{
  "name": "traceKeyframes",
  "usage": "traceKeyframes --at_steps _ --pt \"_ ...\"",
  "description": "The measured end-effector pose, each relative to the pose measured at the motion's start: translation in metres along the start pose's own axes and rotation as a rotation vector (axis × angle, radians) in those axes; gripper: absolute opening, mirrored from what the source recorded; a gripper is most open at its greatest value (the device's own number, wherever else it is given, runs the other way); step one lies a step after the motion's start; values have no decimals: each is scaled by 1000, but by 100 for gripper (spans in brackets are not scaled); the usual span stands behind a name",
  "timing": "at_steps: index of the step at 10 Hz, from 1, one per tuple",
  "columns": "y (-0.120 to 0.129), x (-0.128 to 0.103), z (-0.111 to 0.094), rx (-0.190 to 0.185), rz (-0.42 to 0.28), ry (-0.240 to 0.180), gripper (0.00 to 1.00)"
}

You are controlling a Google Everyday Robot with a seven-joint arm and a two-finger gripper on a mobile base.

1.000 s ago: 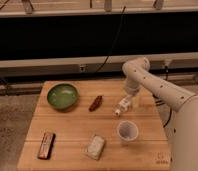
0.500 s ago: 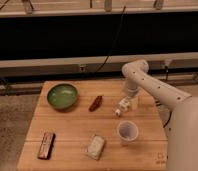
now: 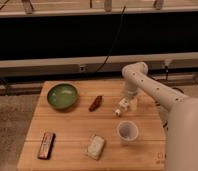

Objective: Place the bottle in the ceramic bowl

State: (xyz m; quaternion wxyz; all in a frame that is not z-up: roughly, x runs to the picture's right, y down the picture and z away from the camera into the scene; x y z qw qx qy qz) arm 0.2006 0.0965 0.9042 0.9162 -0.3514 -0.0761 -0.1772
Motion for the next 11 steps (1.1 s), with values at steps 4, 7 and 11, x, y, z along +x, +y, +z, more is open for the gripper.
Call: traceKeyframes --at_steps 4,7,11 --pt "3 -3 2 -8 -7 -9 80" --pt "5 -4 3 -14 -13 -16 80" --pt "7 -6 5 -20 -23 -20 80"
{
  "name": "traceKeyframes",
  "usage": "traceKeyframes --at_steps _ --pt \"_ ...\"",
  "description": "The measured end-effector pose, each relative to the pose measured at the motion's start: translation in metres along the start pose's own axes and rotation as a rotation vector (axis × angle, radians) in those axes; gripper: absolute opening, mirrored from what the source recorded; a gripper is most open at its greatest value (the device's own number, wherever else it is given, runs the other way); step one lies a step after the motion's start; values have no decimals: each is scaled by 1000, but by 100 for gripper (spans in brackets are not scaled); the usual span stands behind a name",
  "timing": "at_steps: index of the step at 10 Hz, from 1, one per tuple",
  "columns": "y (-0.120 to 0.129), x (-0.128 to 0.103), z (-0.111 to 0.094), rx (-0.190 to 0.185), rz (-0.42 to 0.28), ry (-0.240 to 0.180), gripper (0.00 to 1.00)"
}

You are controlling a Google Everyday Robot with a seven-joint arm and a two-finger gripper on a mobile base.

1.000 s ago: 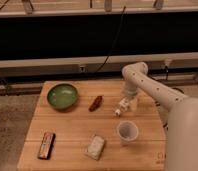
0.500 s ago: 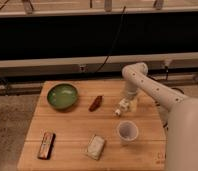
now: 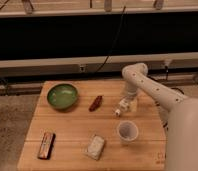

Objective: Place the bottle in the ceramic bowl

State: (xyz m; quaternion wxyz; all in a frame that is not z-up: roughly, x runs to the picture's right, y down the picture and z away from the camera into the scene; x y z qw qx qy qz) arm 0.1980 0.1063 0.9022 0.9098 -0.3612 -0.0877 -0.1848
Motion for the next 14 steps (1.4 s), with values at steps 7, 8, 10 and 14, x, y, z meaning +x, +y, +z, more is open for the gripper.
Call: traceKeyframes --at_steps 7,8,10,14 --pt "3 -2 3 -10 -19 -10 80" --pt "3 -3 3 -11 -23 -11 80" --pt "4 -4 4 -13 -30 -12 80" --pt "5 -5 6 -17 -49 -14 62"
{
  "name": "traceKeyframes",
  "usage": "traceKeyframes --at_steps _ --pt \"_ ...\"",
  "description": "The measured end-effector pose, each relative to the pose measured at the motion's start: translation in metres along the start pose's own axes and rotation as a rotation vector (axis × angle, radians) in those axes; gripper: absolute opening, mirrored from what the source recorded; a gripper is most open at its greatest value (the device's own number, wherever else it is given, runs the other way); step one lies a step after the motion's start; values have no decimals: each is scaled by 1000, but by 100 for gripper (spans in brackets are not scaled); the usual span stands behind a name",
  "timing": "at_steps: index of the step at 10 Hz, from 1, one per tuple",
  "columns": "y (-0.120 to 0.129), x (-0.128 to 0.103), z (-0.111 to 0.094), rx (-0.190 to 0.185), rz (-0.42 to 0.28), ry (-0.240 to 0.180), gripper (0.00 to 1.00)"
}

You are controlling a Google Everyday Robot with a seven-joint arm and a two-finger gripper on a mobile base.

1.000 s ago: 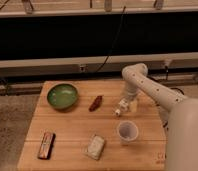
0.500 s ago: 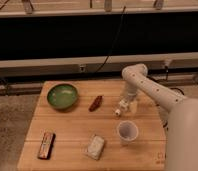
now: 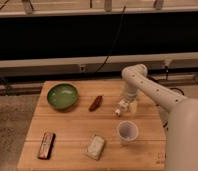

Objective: Place the bottle in the ceramic bowl

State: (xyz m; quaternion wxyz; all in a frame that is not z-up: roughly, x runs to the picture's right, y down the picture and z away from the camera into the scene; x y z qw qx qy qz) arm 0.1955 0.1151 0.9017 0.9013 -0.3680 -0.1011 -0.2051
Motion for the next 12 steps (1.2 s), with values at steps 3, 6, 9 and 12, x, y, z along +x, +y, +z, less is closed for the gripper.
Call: traceKeyframes --at_steps 3,6,9,12 --pt "1 0 1 -1 -12 0 38" --pt "3 -1 1 -3 -22 0 13" --pt "5 -2 3 0 -36 15 1" --pt "7 -3 3 -1 -51 25 1"
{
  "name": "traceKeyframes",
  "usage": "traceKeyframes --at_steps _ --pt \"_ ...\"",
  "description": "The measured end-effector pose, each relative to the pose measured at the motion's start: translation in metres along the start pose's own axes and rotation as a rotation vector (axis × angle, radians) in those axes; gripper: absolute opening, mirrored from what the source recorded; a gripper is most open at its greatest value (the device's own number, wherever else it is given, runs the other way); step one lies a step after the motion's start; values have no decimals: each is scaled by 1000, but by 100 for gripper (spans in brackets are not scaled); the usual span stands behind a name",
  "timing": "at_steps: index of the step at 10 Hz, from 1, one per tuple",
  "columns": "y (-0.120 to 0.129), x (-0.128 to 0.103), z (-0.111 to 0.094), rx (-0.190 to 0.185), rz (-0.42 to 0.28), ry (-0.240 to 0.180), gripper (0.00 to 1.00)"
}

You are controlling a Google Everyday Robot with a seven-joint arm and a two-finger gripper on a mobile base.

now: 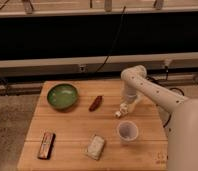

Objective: Place the bottle in the ceramic bowl

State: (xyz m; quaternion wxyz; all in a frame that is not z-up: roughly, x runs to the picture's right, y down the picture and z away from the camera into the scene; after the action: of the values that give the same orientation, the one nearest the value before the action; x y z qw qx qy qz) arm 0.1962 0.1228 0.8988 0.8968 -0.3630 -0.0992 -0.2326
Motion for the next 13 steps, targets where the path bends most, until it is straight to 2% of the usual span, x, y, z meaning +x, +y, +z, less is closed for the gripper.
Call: traceKeyframes --at_steps 7,10,13 --pt "3 0 2 3 -11 3 1" --pt "5 -4 2 3 -37 25 1" --pt "6 -4 4 6 -44 29 1"
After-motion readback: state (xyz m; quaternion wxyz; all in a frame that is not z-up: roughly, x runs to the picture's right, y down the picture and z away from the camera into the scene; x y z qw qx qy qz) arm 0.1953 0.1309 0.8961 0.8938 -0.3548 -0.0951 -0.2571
